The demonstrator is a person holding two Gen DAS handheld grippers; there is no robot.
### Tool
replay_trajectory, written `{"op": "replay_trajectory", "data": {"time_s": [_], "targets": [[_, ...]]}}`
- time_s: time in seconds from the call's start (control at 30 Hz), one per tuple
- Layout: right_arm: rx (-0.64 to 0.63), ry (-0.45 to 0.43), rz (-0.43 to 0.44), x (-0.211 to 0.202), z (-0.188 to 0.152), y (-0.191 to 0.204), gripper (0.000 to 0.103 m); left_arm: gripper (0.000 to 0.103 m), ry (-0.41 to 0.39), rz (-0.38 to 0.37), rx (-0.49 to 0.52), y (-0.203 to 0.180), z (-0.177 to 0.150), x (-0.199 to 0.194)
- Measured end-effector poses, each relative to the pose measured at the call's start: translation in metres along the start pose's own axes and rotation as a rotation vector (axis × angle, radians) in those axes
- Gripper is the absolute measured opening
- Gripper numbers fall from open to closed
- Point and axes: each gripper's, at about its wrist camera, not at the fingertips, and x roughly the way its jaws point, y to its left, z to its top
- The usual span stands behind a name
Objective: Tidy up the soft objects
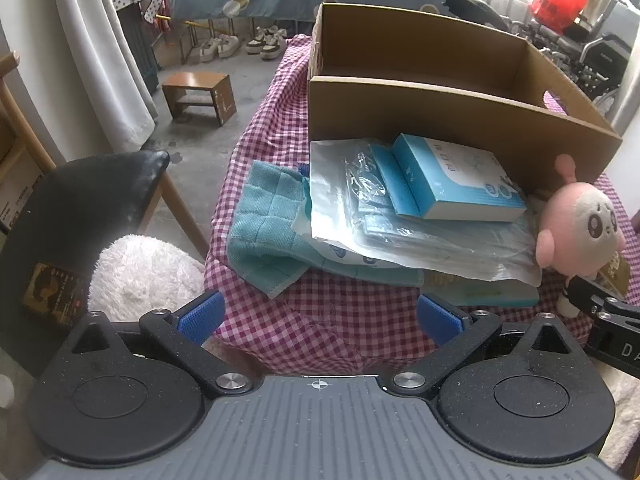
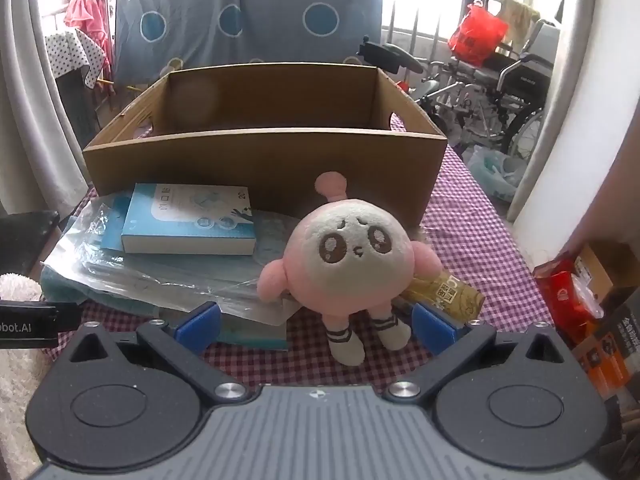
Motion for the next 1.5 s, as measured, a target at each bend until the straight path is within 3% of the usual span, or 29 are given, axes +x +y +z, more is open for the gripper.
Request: {"op": "replay_trajectory", "data": {"time_s": [1.5], "targets": [[-0.022, 0.009, 0.032, -0.001, -0.001, 0.0073, 0.103, 0.103, 0.019, 0.018, -0.002, 0.0025, -0.0002, 0.0007]]}}
